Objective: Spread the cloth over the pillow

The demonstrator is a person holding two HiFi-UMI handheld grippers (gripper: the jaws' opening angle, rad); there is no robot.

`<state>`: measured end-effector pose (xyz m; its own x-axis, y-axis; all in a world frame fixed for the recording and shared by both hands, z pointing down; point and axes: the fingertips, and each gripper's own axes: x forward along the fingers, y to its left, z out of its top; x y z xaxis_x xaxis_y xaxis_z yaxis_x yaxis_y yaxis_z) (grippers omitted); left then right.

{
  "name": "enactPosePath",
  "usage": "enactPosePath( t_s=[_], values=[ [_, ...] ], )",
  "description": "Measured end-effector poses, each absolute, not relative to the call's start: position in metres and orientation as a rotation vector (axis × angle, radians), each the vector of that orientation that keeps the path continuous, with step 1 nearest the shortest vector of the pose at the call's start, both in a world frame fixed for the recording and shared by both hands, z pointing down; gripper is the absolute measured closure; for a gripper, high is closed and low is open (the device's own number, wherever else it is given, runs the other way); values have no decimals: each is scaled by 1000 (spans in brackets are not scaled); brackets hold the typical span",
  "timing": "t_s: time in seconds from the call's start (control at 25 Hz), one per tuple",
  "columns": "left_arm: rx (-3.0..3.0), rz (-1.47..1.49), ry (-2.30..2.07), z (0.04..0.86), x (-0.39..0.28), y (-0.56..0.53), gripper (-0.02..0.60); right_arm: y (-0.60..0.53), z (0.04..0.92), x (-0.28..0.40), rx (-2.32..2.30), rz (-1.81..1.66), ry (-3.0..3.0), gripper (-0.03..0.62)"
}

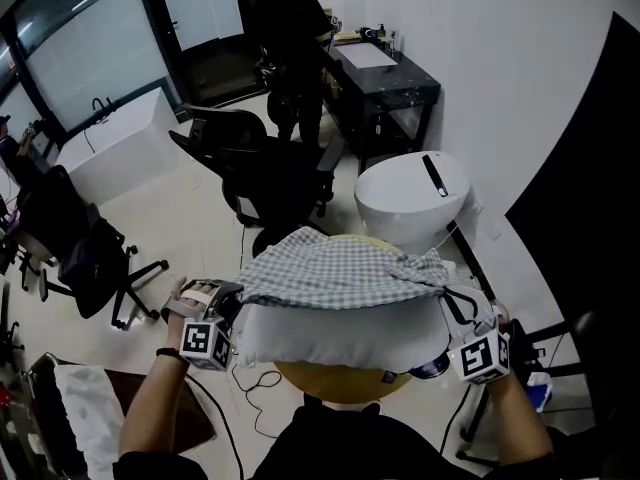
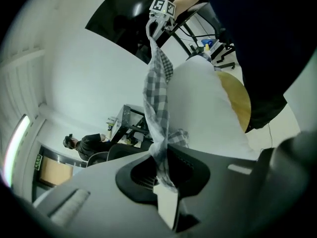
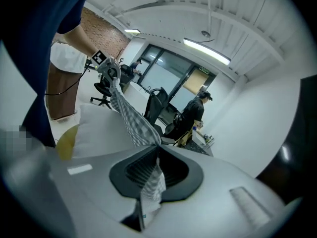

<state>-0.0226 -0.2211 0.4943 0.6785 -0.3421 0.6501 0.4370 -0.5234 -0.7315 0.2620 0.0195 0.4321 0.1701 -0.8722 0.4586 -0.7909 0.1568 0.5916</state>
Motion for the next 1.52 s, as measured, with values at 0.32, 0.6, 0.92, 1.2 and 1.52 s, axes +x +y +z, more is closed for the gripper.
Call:
enactPosePath(
  t_s=[0.32,0.6,0.92,1.2,1.52],
  values=[
    [-1957,-1053,-170,545,-77,-147,566,72,505,215,1470,-37,-1729,571],
    [-2037,-1230,-281,627,-111,-91,511,108,574,204,1357,162,-1745,571],
    [-2195,-1327,-25,659,-125,-105,511,112,625,200,1276,272,-1764,569],
    [-2522,-1402,462,652,-143,-158,363,109,603,199,1330,258,-1843,484],
    [-2522,-1440,382,678,-133,-164,260,101,527,189,1394,90,-1922,437]
  ],
)
